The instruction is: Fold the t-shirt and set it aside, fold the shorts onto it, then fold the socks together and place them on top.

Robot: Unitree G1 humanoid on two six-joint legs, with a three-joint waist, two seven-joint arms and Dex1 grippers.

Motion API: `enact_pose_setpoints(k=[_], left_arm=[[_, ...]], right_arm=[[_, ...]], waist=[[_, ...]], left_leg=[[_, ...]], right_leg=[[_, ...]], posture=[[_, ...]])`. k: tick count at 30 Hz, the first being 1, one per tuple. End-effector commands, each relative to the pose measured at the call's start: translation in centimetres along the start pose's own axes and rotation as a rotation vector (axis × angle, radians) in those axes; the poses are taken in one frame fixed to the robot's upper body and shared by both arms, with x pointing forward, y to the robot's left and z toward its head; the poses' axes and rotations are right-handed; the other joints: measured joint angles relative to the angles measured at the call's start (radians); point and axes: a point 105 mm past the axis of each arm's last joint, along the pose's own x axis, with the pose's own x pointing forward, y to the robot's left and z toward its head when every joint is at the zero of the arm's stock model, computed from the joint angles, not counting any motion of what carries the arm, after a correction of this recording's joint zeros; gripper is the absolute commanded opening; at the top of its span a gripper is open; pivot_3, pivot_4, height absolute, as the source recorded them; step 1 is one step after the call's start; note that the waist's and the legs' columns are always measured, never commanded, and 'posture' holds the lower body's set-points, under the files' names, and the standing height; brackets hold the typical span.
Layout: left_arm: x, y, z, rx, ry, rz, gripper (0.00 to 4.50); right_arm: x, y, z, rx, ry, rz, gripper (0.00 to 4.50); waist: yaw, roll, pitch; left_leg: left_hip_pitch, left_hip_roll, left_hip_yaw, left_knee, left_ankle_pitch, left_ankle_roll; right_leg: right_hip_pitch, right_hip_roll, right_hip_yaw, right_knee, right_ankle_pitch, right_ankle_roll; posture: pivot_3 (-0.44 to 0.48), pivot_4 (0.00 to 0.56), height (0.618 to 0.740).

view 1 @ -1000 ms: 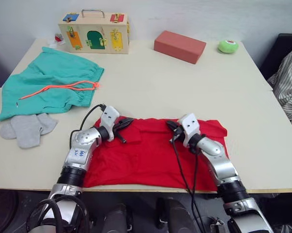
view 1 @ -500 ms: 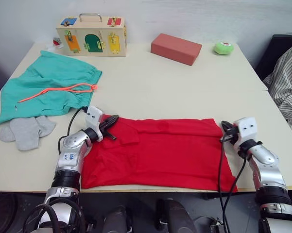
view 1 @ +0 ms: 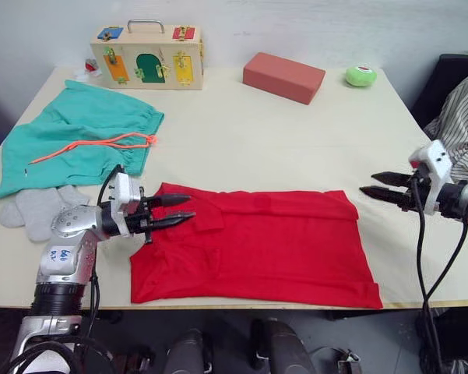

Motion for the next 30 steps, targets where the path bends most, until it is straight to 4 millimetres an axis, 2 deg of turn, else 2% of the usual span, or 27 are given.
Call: enact_pose_setpoints(k=[1, 4, 5, 8, 9, 11, 17, 22, 26, 30], left_arm=[[0.6, -1.7, 0.8, 0.002, -0.027, -0.075, 3.38], [0.9, -2.4, 0.8, -0.002, -0.043, -0.081, 4.34], [1.0, -2.6, 0.9, 0.000, -0.045, -0.079, 4.47], [1.0, -3.1, 1.0, -0.004, -0.045, -0.077, 4.47], [1.0, -3.1, 1.0, -0.004, -0.044, -0.072, 4.50], [0.8, -3.1, 0.9, -0.005, -0.038, -0.061, 4.50], [0.4, -2.7, 0.9, 0.008, -0.029, -0.024, 4.50], [0.3, -1.9, 1.0, 0.039, -0.031, 0.026, 4.50], [0.4, -1.2, 0.9, 0.054, -0.044, 0.081, 4.50], [0.2, 0.9, 0.9, 0.101, -0.045, 0.223, 4.50]], right_arm=[[0.5, -0.2, -0.5, 0.066, 0.103, 0.068, 4.30], [2.4, -0.5, -0.7, 0.058, 0.152, 0.071, 4.31], [2.8, -0.5, -0.8, 0.061, 0.171, 0.075, 4.31], [3.6, 0.1, -1.5, 0.087, 0.239, 0.128, 4.31], [3.9, 0.3, -1.5, 0.094, 0.249, 0.147, 4.14], [4.2, 0.8, -1.4, 0.105, 0.272, 0.186, 3.73], [4.8, 0.7, -0.8, 0.070, 0.289, 0.178, 1.60], [4.9, -0.2, 0.3, -0.095, 0.311, 0.121, 0.03], [5.4, -1.1, 1.8, -0.191, 0.277, 0.037, 0.03], [6.6, -3.2, 4.8, -0.376, 0.189, -0.217, 0.03]], waist=[[-0.001, 0.001, 0.001], [-0.004, 0.001, 0.001], [-0.004, 0.001, 0.001], [-0.004, 0.002, 0.001], [-0.004, 0.002, 0.001], [-0.004, 0.002, 0.001], [-0.006, 0.002, 0.001], [-0.007, 0.002, 0.001], [-0.009, 0.002, 0.001], [-0.015, 0.002, 0.001]], left_leg=[[0.000, 0.000, 0.000, 0.000, 0.000, 0.000], [-0.001, 0.000, 0.000, 0.000, 0.000, 0.000], [-0.001, 0.000, 0.000, 0.000, 0.000, 0.000], [-0.001, 0.000, 0.000, 0.001, 0.000, 0.000], [-0.001, 0.000, 0.000, 0.001, 0.000, -0.001], [-0.001, 0.000, 0.000, 0.001, 0.000, -0.001], [-0.001, 0.001, 0.000, 0.001, -0.001, -0.002], [-0.001, 0.001, 0.000, 0.001, -0.001, -0.002], [-0.001, 0.001, 0.000, 0.001, -0.001, -0.002], [-0.002, 0.001, 0.000, 0.001, -0.001, -0.002]], right_leg=[[0.000, 0.000, 0.000, 0.000, 0.000, 0.000], [-0.001, 0.000, 0.000, 0.000, 0.000, 0.000], [-0.001, 0.000, 0.000, 0.000, 0.000, 0.000], [-0.001, 0.000, 0.000, 0.000, 0.000, 0.000], [-0.001, 0.000, 0.000, 0.000, 0.000, 0.000], [-0.001, 0.000, 0.000, 0.000, 0.000, 0.000], [-0.001, 0.001, 0.000, 0.000, 0.000, 0.000], [-0.001, 0.001, 0.000, 0.000, 0.000, -0.001], [-0.001, 0.001, 0.000, 0.000, 0.000, -0.001], [-0.001, 0.001, 0.000, 0.000, 0.000, -0.001]], posture=[[0.000, 0.150, 0.740], [0.000, 0.150, 0.740], [0.000, 0.150, 0.740], [0.000, 0.150, 0.740], [0.000, 0.150, 0.740], [0.000, 0.150, 0.740], [0.000, 0.150, 0.740], [0.000, 0.150, 0.740], [0.000, 0.150, 0.740], [0.000, 0.150, 0.740]])
